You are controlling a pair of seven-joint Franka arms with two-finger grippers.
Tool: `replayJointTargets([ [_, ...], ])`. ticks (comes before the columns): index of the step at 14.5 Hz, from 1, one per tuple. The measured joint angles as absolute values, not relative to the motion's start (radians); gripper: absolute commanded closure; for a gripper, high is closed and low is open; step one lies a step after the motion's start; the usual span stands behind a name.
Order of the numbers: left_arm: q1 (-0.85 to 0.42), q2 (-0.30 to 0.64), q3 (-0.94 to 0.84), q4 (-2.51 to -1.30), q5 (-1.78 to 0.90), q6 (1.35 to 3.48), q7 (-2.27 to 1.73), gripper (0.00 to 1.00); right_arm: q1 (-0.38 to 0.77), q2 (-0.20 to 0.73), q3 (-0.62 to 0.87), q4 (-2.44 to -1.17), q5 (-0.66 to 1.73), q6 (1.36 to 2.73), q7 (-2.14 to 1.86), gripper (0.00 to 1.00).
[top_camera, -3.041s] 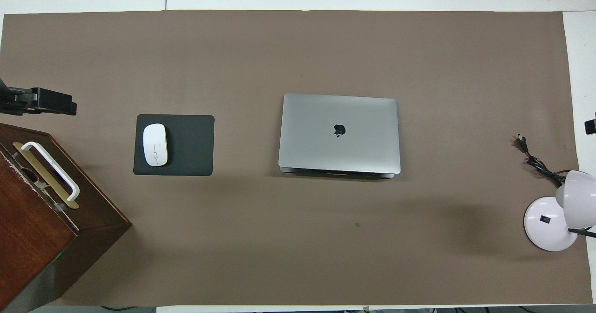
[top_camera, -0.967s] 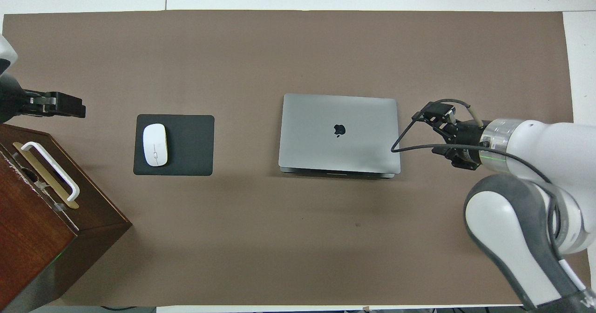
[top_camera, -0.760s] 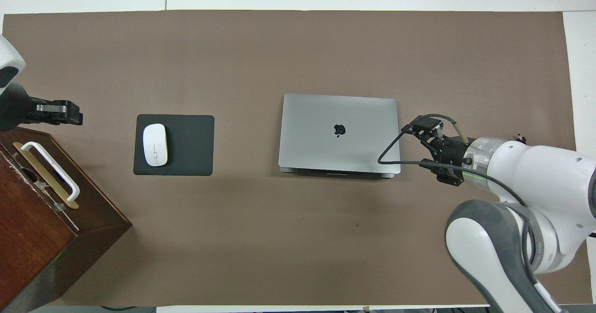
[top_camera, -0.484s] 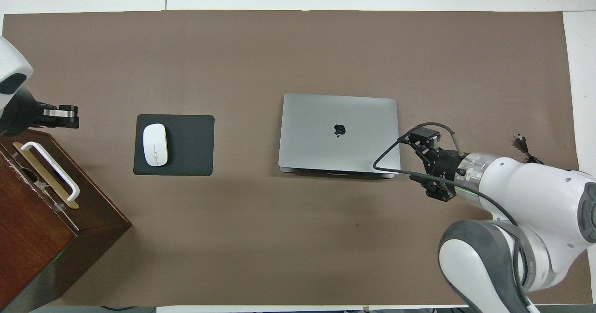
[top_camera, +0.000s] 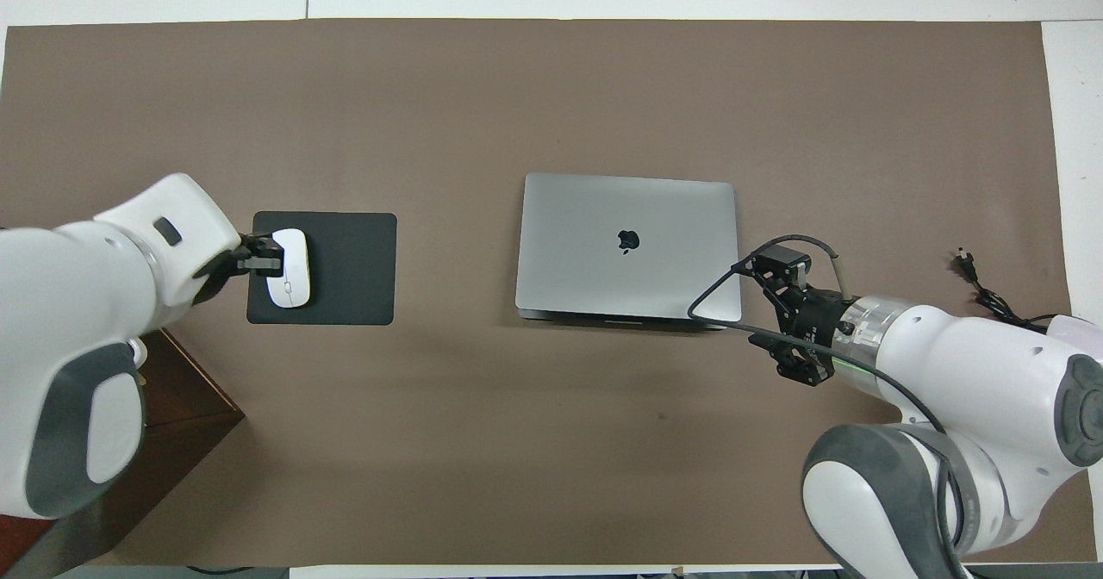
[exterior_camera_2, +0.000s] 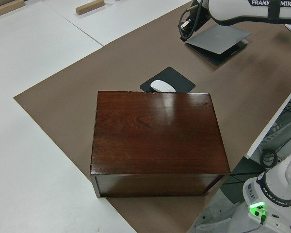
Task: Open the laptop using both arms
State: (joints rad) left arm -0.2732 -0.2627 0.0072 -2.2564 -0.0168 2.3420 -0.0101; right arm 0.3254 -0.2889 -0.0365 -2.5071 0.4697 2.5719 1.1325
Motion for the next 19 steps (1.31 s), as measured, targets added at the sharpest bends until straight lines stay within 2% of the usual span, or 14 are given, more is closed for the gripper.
replayJointTargets([
  [5, -0.373, -0.367, 0.006, -2.511, -0.017, 2.668, -0.01, 1.0, 0.401, -0.24, -0.035, -2.526, 0.47, 2.693, 1.179, 0.0],
  [11, -0.479, -0.372, 0.007, -2.696, -0.017, 2.996, -0.011, 1.0, 0.418, -0.205, -0.035, -2.527, 0.47, 2.769, 1.19, 0.0],
  [15, -0.536, -0.292, 0.007, -2.76, -0.017, 3.215, -0.011, 1.0, 0.465, -0.136, -0.034, -2.528, 0.472, 2.864, 1.229, 0.0],
  [19, -0.59, -0.117, 0.007, -2.772, -0.017, 3.447, -0.011, 1.0, 0.474, -0.104, -0.034, -2.528, 0.49, 2.877, 1.229, 0.0],
])
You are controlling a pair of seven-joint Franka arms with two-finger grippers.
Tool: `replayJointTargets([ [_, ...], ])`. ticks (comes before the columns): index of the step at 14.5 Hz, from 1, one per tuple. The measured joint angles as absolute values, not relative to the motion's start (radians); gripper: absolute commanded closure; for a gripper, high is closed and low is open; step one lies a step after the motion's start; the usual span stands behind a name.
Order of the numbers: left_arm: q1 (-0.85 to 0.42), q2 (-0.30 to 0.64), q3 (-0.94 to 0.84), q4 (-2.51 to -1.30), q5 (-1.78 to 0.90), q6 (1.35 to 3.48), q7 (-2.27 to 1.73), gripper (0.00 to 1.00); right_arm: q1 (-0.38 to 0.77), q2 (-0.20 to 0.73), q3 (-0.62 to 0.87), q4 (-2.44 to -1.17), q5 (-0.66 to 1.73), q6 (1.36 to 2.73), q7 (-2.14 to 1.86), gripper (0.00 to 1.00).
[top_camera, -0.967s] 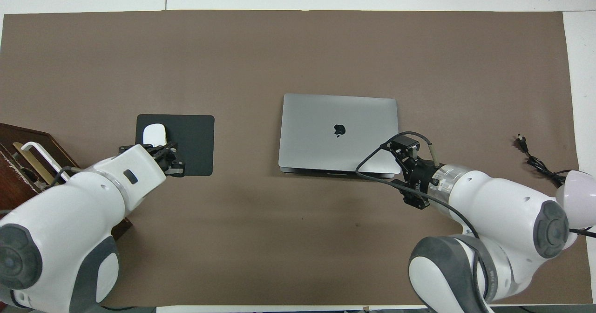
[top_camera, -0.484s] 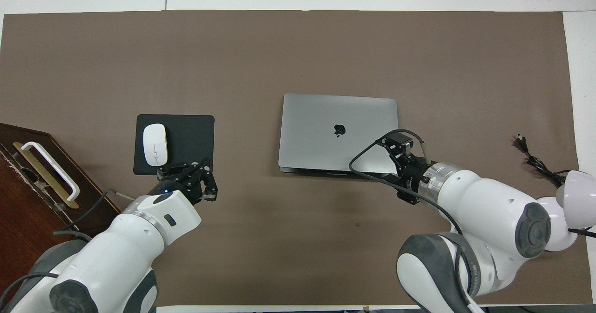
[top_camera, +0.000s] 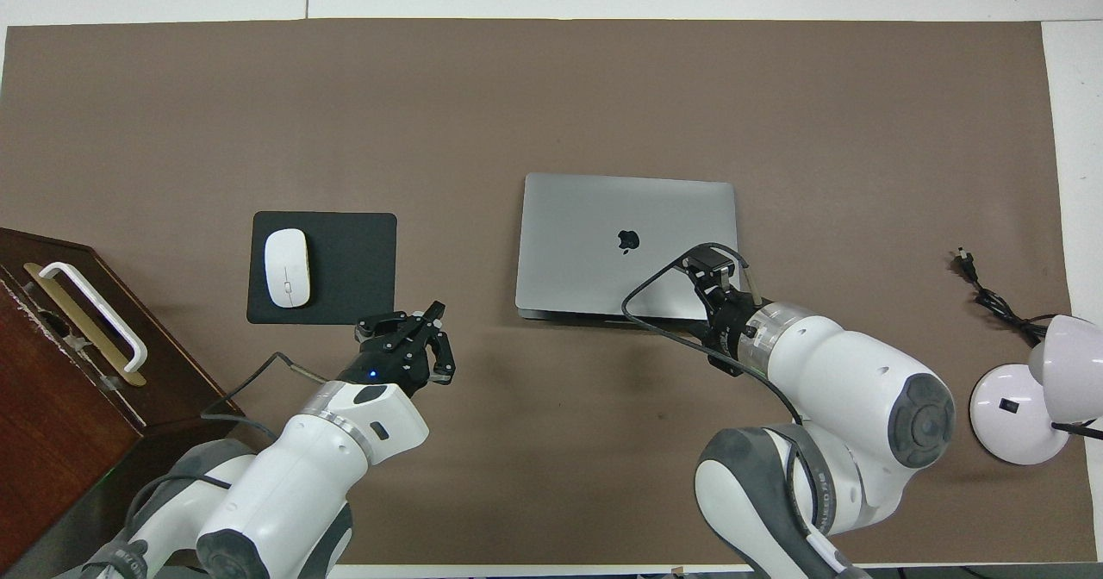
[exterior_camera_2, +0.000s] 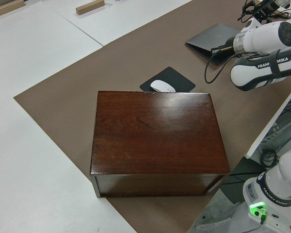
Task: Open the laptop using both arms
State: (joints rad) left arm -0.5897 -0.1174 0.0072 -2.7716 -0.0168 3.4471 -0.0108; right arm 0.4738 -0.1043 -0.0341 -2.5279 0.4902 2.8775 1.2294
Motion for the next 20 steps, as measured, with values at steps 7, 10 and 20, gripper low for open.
replayJointTargets([
  [7, -0.652, 0.007, 0.009, -2.73, -0.015, 3.481, -0.01, 1.0, 0.475, -0.056, -0.034, -2.527, 0.49, 2.917, 1.229, 0.0],
  [10, -0.683, 0.068, 0.009, -2.678, -0.015, 3.481, -0.006, 1.0, 0.477, -0.045, -0.034, -2.525, 0.49, 2.92, 1.229, 0.0],
  [20, -0.712, 0.186, 0.009, -2.57, -0.013, 3.481, 0.068, 1.0, 0.478, -0.028, -0.034, -2.502, 0.49, 2.92, 1.229, 0.0],
])
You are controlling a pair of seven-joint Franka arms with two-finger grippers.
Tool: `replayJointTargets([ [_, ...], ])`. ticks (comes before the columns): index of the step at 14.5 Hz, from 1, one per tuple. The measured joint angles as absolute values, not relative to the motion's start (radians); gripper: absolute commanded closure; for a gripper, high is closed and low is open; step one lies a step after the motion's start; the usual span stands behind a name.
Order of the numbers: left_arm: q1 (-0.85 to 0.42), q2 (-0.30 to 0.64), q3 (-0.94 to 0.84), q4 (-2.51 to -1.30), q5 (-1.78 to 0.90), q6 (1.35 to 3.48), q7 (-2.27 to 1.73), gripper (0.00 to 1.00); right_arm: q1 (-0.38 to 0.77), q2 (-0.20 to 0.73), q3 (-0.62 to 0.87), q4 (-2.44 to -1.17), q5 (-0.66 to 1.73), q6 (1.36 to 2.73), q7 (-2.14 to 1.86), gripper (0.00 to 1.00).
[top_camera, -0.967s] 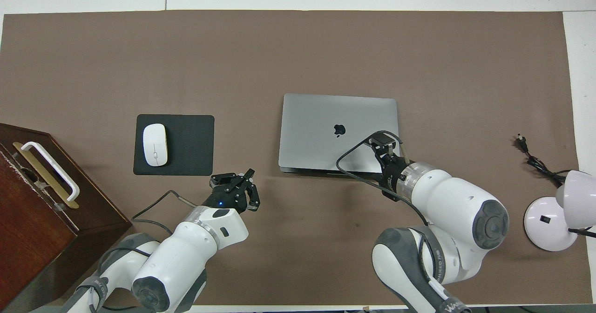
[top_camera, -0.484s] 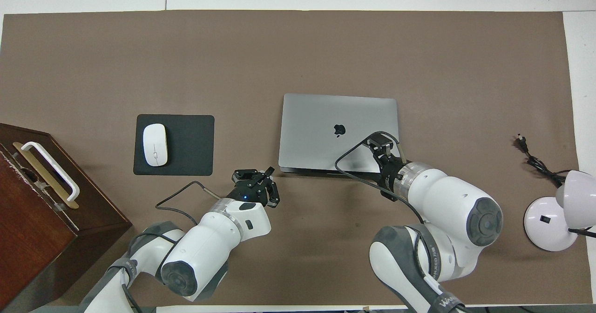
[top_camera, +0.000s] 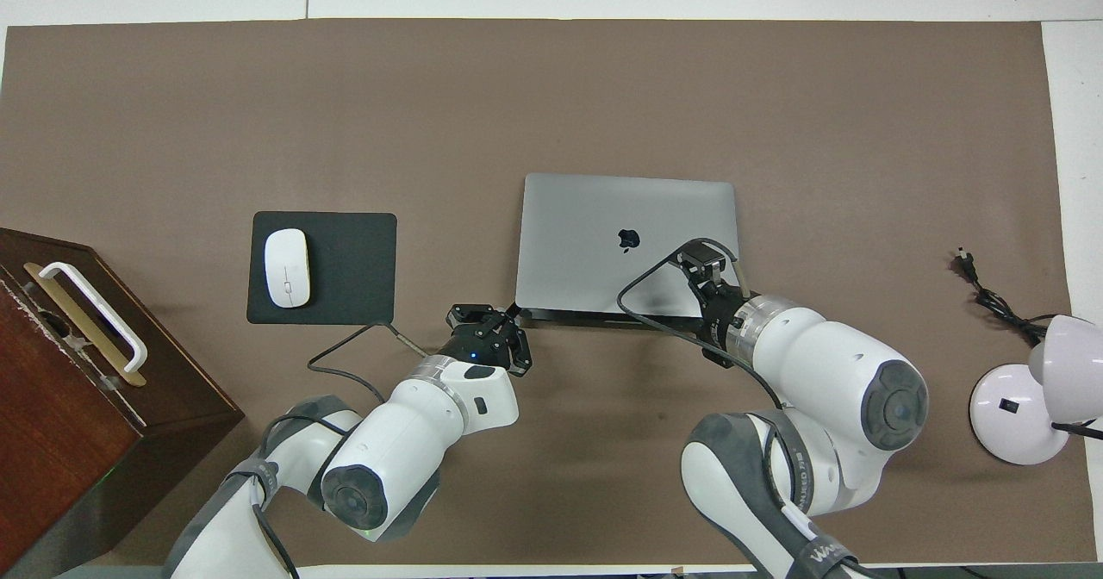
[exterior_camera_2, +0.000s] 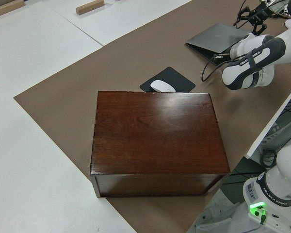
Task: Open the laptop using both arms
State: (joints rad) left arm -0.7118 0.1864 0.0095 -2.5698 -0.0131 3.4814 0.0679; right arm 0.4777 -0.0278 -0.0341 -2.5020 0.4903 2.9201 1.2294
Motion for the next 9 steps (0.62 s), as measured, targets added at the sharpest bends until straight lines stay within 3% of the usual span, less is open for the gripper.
replayJointTargets([
  [9, -0.729, 0.257, 0.01, -2.51, -0.013, 3.485, 0.085, 1.0, 0.478, -0.018, -0.034, -2.494, 0.49, 2.92, 1.228, 0.0],
])
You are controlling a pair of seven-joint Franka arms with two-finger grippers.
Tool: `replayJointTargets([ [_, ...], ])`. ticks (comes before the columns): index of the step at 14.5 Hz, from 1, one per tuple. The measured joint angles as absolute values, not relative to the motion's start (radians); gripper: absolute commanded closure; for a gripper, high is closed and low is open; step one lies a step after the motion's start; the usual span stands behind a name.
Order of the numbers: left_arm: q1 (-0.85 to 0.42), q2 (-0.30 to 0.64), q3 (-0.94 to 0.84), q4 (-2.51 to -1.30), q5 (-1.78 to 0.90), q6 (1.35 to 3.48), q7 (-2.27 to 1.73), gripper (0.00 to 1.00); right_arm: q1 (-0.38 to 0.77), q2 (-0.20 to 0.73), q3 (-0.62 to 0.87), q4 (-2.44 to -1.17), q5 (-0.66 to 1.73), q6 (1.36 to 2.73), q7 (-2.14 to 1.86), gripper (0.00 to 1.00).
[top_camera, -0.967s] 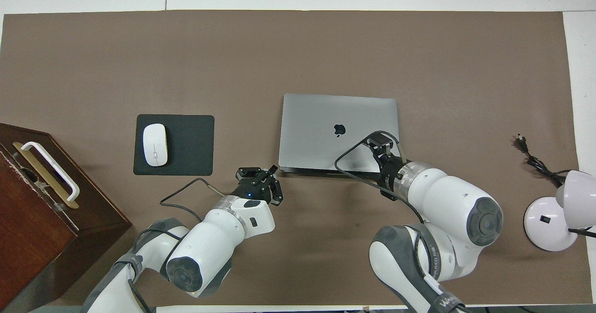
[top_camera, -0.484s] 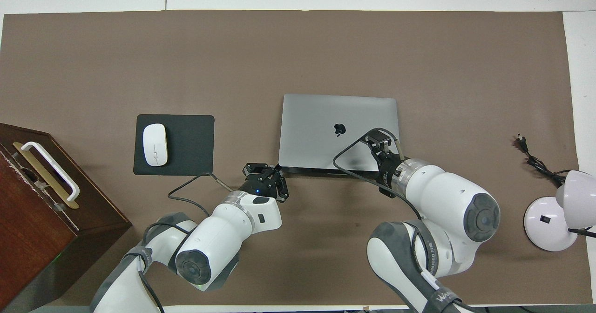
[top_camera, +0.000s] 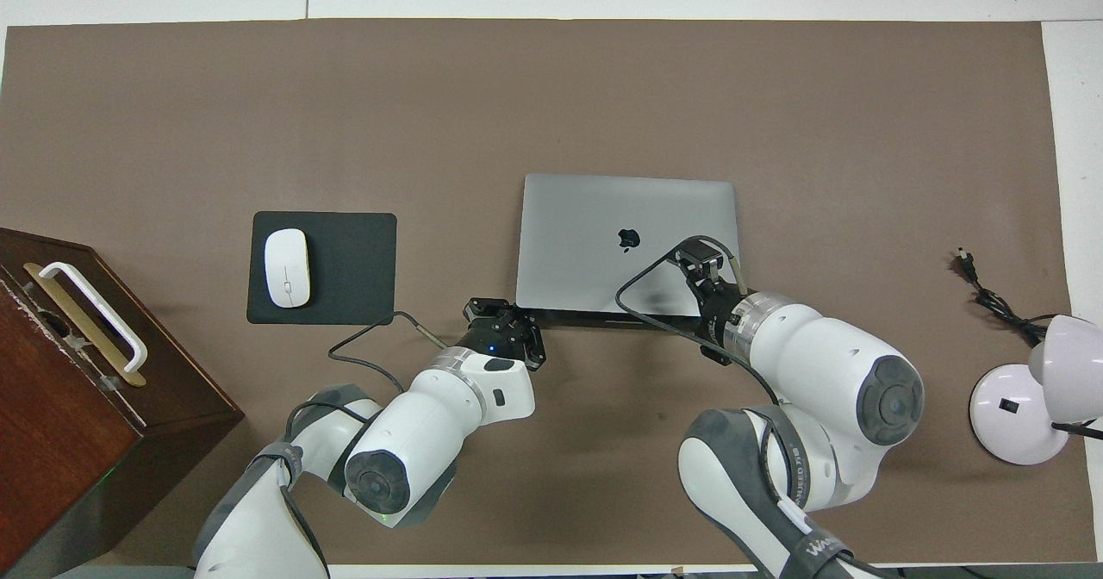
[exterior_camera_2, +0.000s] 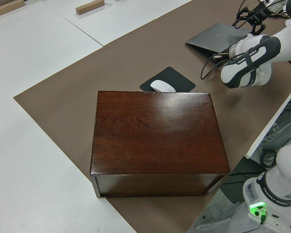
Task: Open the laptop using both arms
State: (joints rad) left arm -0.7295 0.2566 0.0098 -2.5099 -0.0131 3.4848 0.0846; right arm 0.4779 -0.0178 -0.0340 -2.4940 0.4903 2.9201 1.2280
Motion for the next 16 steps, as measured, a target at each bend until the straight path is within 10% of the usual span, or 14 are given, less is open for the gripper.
replayJointTargets([
  [16, -0.73, 0.259, 0.01, -2.508, -0.013, 3.486, 0.111, 1.0, 0.478, -0.017, -0.034, -2.485, 0.49, 2.92, 1.221, 0.0],
])
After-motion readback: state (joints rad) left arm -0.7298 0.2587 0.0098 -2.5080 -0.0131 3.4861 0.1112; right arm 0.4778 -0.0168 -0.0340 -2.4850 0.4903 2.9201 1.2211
